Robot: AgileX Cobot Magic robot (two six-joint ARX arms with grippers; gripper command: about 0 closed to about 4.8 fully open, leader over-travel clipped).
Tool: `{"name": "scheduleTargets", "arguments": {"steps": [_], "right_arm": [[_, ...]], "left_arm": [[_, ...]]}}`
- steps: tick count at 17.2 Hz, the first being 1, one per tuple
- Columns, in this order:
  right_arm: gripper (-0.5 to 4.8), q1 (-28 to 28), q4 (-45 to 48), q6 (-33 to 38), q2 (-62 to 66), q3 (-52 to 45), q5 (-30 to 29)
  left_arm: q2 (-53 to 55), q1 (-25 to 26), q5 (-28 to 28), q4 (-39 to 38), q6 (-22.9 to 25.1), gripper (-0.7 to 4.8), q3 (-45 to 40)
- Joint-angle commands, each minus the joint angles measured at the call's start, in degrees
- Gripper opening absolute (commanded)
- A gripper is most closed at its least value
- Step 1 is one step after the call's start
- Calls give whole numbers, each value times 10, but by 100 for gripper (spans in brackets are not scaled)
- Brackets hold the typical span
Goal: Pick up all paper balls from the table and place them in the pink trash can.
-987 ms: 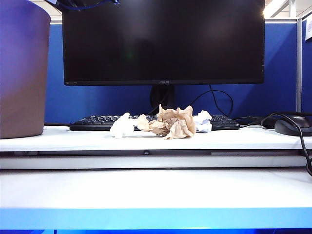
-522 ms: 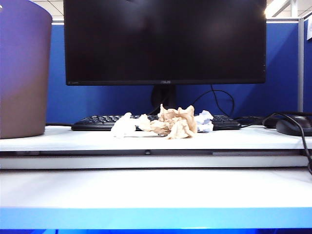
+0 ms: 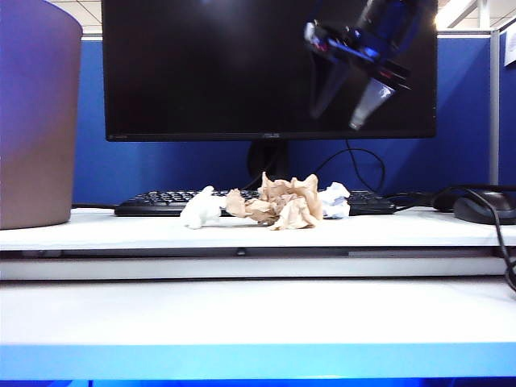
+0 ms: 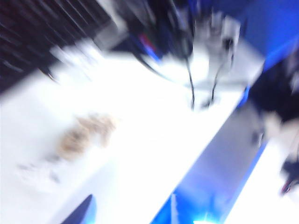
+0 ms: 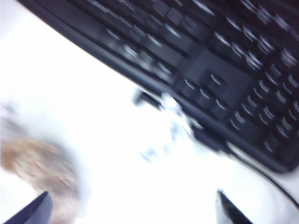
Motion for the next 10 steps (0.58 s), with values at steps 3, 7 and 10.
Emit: {"name": "scheduleTargets", "arguments": {"steps": [3,7,10], "right_arm": [[479,5,40,0,3,-87,12],[479,9,131,16,11,-137,13],[479,9,155,30,31,-137,11]], "left_arm": [[101,-29,-162,-73,13,214,1],[139,-26,-205,-72,15,214,1],[159,-26,-211,-68,19,214,-7]]}}
